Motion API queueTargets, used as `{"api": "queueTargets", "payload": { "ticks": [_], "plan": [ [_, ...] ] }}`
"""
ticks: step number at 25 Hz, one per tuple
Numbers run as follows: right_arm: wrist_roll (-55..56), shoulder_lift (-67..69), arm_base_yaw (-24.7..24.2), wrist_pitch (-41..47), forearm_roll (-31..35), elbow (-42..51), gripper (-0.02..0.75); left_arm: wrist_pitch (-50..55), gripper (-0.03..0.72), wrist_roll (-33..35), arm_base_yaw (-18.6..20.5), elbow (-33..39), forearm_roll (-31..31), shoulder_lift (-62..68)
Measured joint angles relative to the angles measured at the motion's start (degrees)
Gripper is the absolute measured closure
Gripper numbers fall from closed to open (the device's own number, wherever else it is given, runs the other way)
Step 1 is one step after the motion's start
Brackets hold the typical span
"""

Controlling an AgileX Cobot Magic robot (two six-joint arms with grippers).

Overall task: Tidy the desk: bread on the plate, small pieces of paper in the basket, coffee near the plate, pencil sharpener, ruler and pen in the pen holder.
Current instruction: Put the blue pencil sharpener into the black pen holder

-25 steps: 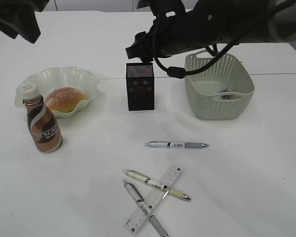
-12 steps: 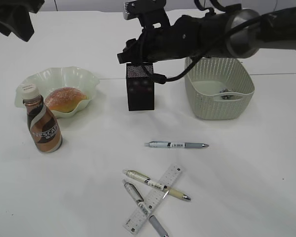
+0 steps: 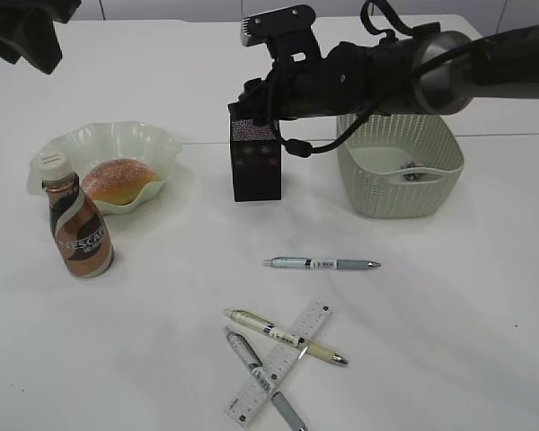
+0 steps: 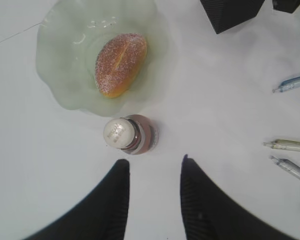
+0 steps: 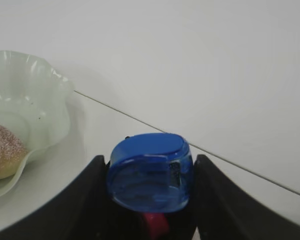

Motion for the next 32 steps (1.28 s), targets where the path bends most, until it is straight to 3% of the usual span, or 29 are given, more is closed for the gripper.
{"api": "queueTargets", "payload": {
  "ticks": [32],
  "plan": [
    [0.00,4.20,-0.14,-1.40,3.35,-2.24,0.365,-0.23,0.435,0.10,0.00,0.00,1.65,0.00]
  ]
}}
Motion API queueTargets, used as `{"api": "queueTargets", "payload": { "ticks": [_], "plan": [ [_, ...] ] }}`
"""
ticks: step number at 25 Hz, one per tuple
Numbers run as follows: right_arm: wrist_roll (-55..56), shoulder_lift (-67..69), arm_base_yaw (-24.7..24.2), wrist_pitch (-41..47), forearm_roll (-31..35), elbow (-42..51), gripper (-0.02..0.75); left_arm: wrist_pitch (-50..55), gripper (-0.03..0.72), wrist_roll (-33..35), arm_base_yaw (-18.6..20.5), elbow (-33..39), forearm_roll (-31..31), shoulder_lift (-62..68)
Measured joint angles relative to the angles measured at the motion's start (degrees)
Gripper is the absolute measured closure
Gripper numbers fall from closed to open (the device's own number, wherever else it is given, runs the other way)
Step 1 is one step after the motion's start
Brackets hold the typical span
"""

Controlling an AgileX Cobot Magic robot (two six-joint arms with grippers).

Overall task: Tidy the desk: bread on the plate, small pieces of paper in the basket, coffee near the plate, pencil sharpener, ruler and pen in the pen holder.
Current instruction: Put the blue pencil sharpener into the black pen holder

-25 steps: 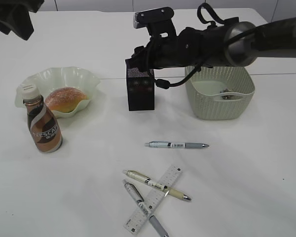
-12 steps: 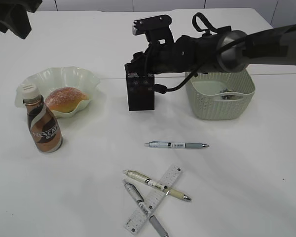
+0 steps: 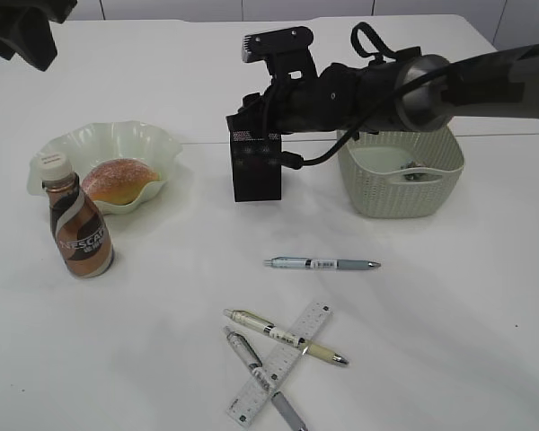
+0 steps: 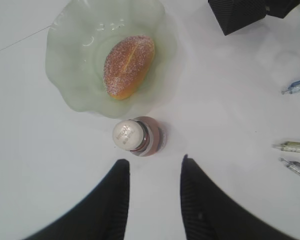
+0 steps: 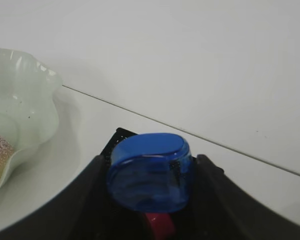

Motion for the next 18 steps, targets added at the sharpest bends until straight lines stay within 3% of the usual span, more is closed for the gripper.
{"api": "queueTargets", "payload": {
  "ticks": [9,18],
  "plan": [
    [0.00,0.00,0.00,0.00,0.23,0.00,0.360,0.00,0.435,0.00,0.00,0.00,0.00,0.00],
    [0.00,0.00,0.00,0.00,1.57,0.00,0.304,0.00,0.435,0.00,0.00,0.00,0.00,0.00]
  ]
}}
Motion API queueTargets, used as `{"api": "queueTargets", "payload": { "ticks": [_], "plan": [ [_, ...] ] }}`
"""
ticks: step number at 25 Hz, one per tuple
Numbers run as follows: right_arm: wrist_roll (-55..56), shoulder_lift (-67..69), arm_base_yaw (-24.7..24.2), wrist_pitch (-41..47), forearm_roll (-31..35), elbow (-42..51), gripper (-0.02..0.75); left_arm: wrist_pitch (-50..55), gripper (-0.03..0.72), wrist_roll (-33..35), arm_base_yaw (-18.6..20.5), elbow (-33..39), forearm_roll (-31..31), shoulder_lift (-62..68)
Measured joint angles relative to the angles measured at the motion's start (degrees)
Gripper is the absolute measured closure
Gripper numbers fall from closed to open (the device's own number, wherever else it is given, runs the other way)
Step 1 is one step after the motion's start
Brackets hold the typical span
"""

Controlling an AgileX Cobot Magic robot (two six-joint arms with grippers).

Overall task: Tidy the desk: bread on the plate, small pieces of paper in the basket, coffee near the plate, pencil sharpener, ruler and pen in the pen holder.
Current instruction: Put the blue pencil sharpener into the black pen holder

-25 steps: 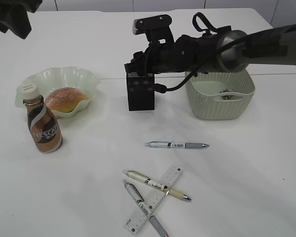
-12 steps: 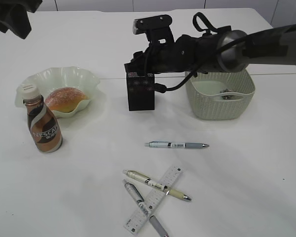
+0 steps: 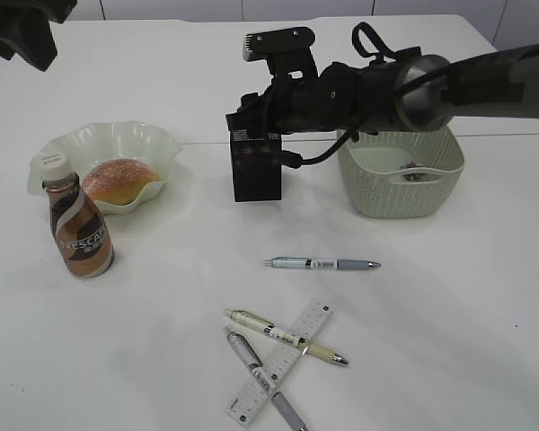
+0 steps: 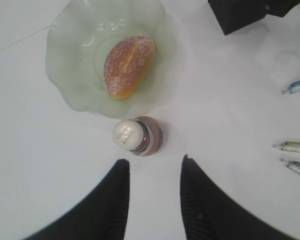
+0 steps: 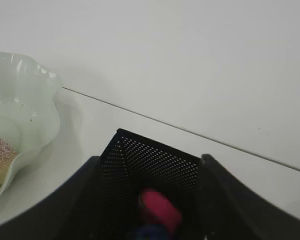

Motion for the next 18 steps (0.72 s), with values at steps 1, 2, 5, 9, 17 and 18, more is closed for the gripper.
{"api": "queueTargets", "payload": {
  "ticks": [1,2,5,9,17,18],
  "plan": [
    [0.00,0.00,0.00,0.00,0.13,0.00,0.300,0.00,0.435,0.00,0.00,0.00,0.00,0.00],
    [0.00,0.00,0.00,0.00,0.39,0.00,0.298,0.00,0.435,0.00,0.00,0.00,0.00,0.00],
    [0.00,0.00,0.00,0.12,1.60,0.00,0.297,0.00,0.435,0.00,0.00,0.00,0.00,0.00],
    [0.00,-0.40,0.00,4.09,2.88,0.00,0.297,0.00,0.435,0.00,0.00,0.00,0.00,0.00],
    [0.00,-10.02,0.00,22.92,1.33,0.00,0.298,0.47,0.435,0.00,0.00,0.00,0.00,0.00],
    [0.00,-11.29,0.00,25.90,0.67,0.00,0.298,0.56,0.435,0.00,0.00,0.00,0.00,0.00]
  ]
}}
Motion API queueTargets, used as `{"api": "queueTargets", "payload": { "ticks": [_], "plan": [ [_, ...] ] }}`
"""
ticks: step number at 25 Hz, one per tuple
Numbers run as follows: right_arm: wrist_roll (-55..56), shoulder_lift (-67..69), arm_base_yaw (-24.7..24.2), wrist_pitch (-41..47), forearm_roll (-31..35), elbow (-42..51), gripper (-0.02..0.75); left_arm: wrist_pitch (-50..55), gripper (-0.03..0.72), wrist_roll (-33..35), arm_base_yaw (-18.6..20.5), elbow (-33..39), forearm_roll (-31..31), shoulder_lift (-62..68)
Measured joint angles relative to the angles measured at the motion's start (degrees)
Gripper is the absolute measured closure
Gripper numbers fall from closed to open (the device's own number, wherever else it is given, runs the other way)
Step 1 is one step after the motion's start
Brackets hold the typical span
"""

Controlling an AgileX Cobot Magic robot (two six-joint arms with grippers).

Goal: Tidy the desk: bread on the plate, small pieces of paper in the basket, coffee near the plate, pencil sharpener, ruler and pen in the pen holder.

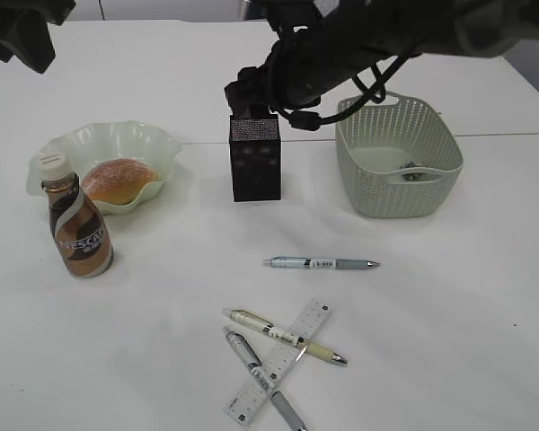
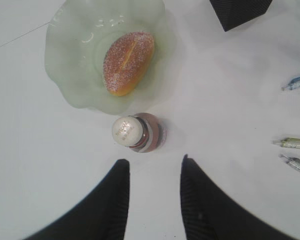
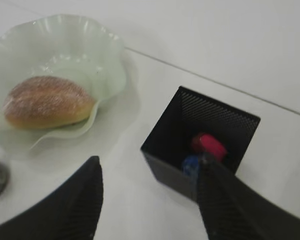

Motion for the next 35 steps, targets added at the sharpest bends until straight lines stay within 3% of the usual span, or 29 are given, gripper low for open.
{"api": "queueTargets", "payload": {
  "ticks": [8,13,23,31,35],
  "plan": [
    [-0.10,-4.11,0.00,28.28,-2.01,0.00,0.297,0.13,0.435,0.00,0.00,0.00,-6.05,-0.13],
    [-0.10,-4.54,0.00,39.82,-2.38,0.00,0.298,0.24,0.435,0.00,0.00,0.00,-10.68,-1.21],
    [2.54,-5.58,-0.43,41.60,-6.07,0.00,0.299,0.46,0.435,0.00,-0.48,0.00,-17.18,-3.32],
    [10.43,-12.77,-7.88,42.02,-9.71,0.00,0.299,0.49,0.435,-0.04,-6.94,0.00,-18.25,-3.39],
    [15.27,-17.96,-9.68,42.27,-14.96,0.86,0.299,0.49,0.435,-1.98,-8.82,0.00,-19.76,-3.28]
  ]
}}
